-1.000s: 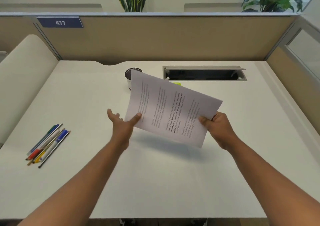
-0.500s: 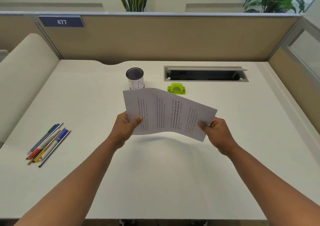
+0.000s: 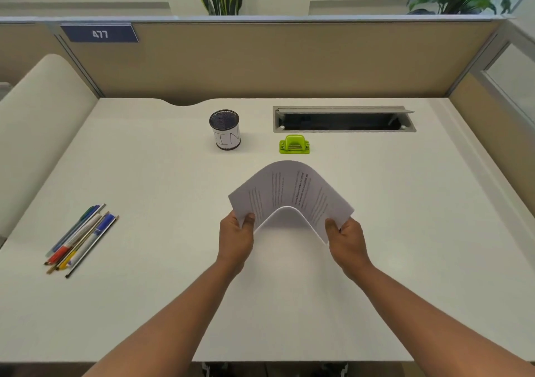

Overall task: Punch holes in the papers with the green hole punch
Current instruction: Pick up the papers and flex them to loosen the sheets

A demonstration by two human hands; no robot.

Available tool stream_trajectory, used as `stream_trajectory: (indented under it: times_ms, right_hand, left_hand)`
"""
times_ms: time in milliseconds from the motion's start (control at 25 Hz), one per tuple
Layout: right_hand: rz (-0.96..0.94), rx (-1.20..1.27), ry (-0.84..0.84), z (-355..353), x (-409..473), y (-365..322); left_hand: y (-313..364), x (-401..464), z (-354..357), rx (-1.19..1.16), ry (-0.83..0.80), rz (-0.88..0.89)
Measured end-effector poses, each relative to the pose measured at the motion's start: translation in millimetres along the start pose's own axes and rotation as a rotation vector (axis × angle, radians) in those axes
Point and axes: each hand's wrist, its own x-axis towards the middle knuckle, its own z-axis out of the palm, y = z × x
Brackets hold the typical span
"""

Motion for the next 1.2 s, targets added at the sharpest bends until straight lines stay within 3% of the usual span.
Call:
stream_trajectory:
  times_ms: [640,1200]
  right_hand:
    - [0.093,-0.184,-0.024,-1,-5,8]
    - [0.059,-0.165,0.013,-6,4,-7]
  left_hand:
    - [-4,-5,3,0.136,0.049,0.031]
    - [7,2,-6,0.197,-0.007,0.015]
